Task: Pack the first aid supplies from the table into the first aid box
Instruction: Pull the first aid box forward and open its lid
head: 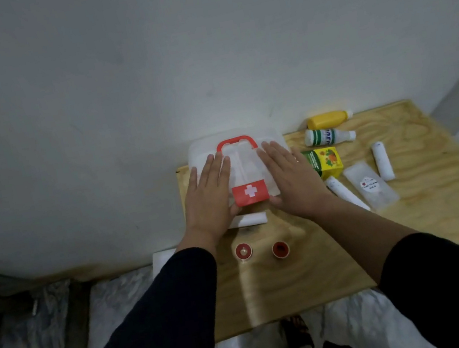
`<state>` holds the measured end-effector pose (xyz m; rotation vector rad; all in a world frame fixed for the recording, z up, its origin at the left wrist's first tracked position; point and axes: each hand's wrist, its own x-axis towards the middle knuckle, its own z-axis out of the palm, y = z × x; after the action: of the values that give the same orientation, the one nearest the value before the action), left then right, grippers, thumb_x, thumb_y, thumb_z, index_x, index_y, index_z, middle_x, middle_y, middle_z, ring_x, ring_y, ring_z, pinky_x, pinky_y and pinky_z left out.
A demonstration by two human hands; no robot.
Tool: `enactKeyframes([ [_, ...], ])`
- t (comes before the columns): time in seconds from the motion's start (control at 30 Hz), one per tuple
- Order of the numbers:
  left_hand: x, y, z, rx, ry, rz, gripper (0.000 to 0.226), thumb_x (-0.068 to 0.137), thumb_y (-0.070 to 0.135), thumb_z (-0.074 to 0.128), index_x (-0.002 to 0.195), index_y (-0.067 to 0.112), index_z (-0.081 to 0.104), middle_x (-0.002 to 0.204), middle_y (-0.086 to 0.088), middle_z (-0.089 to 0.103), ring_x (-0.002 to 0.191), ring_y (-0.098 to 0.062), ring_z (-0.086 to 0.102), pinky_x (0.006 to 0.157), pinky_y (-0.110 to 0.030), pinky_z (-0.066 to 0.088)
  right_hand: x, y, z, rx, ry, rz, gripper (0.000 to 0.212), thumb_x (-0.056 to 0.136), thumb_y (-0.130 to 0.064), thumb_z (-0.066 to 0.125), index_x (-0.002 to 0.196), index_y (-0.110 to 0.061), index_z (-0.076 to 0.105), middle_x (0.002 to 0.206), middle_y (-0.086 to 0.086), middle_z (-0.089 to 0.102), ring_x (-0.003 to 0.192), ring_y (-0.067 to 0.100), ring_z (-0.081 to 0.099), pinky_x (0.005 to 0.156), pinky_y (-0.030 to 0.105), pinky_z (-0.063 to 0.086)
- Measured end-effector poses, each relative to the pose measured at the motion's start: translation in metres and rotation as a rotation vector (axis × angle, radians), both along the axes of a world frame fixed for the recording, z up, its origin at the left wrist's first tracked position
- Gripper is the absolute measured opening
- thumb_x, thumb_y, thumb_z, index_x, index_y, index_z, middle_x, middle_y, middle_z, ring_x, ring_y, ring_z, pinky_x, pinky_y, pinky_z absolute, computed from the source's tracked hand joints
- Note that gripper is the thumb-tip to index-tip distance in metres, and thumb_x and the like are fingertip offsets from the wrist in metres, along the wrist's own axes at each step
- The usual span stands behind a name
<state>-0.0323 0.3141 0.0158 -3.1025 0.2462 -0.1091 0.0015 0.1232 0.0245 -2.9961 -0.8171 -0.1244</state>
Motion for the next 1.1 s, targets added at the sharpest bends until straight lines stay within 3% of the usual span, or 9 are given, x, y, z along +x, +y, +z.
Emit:
enactKeyframes([
  [0.2, 0.003, 0.001, -0.002, 0.006, -0.046, -0.003, 0.068, 0.096, 0.046, 0.031, 0.151, 0.014, 0.006, 0.161, -0.008, 0.009, 0.148, -0.023, 0.001, 0.116, -0.041, -0.005, 0.000, -0.020, -0.016, 0.602, 0.309, -0.393, 0.100, 0.072, -0.034, 0.079, 0.148, -0.012, 0.017, 0.155, 0.008, 0.028, 0.144, 0.024, 0.025, 0.117, 0.044, 0.029],
  [0.4, 0.013, -0.001, 0.003, -0.016, -0.043, -0.060, 0.060, 0.098, 0.048, 0.022, 0.151, 0.024, 0.009, 0.161, -0.002, 0.009, 0.148, -0.020, 0.004, 0.118, -0.042, 0.003, 0.002, -0.006, -0.026, 0.916, 0.370, -0.431, 0.082, 0.069, -0.028, 0.081, 0.137, -0.020, 0.037, 0.136, 0.003, 0.053, 0.126, 0.020, 0.048, 0.099, 0.029, 0.039],
  [0.6, 0.020, 0.006, 0.013, -0.021, -0.036, -0.101, 0.056, 0.099, 0.045, 0.025, 0.151, 0.031, 0.009, 0.160, 0.001, 0.013, 0.148, -0.019, 0.006, 0.118, -0.043, 0.008, 0.004, -0.005, -0.027, 0.963, 0.382, -0.449, 0.082, 0.067, -0.027, 0.082, 0.136, -0.022, 0.038, 0.133, 0.002, 0.056, 0.121, 0.018, 0.051, 0.090, 0.023, 0.037],
  [0.8, 0.032, 0.009, 0.047, -0.137, -0.207, -0.136, 0.049, 0.098, 0.037, 0.032, 0.146, 0.025, 0.031, 0.151, -0.001, 0.039, 0.142, -0.021, 0.029, 0.114, -0.043, 0.022, 0.006, -0.003, -0.019, 0.930, 0.358, -0.438, 0.087, 0.067, -0.028, 0.083, 0.140, -0.020, 0.036, 0.139, 0.003, 0.051, 0.126, 0.019, 0.047, 0.094, 0.023, 0.032],
  [0.9, 0.048, 0.010, 0.063, -0.166, -0.264, -0.117, 0.048, 0.098, 0.034, 0.036, 0.146, 0.025, 0.033, 0.150, -0.001, 0.040, 0.141, -0.021, 0.031, 0.114, -0.043, 0.023, 0.009, -0.004, -0.013, 0.903, 0.335, -0.359, 0.087, 0.066, -0.029, 0.083, 0.139, -0.025, 0.035, 0.138, 0.000, 0.051, 0.120, 0.007, 0.044, 0.095, 0.022, 0.033],
  [1.0, 0.063, 0.011, 0.073, -0.183, -0.322, -0.085, 0.048, 0.099, 0.032, 0.036, 0.146, 0.024, 0.034, 0.150, -0.002, 0.040, 0.142, -0.022, 0.030, 0.114, -0.044, 0.022, 0.014, -0.006, -0.010, 0.887, 0.372, -0.328, 0.082, 0.065, -0.040, 0.081, 0.134, -0.028, 0.038, 0.133, -0.004, 0.053, 0.121, 0.012, 0.049, 0.095, 0.027, 0.042],
  [1.1, 0.076, 0.010, 0.077, -0.199, -0.330, -0.037, 0.049, 0.098, 0.031, 0.029, 0.147, 0.023, 0.031, 0.153, -0.004, 0.036, 0.144, -0.023, 0.025, 0.117, -0.044, 0.018, 0.018, -0.005, -0.011, 0.864, 0.395, -0.360, 0.089, 0.071, -0.047, 0.076, 0.142, -0.021, 0.029, 0.143, 0.000, 0.045, 0.131, 0.020, 0.044, 0.106, 0.040, 0.042],
])
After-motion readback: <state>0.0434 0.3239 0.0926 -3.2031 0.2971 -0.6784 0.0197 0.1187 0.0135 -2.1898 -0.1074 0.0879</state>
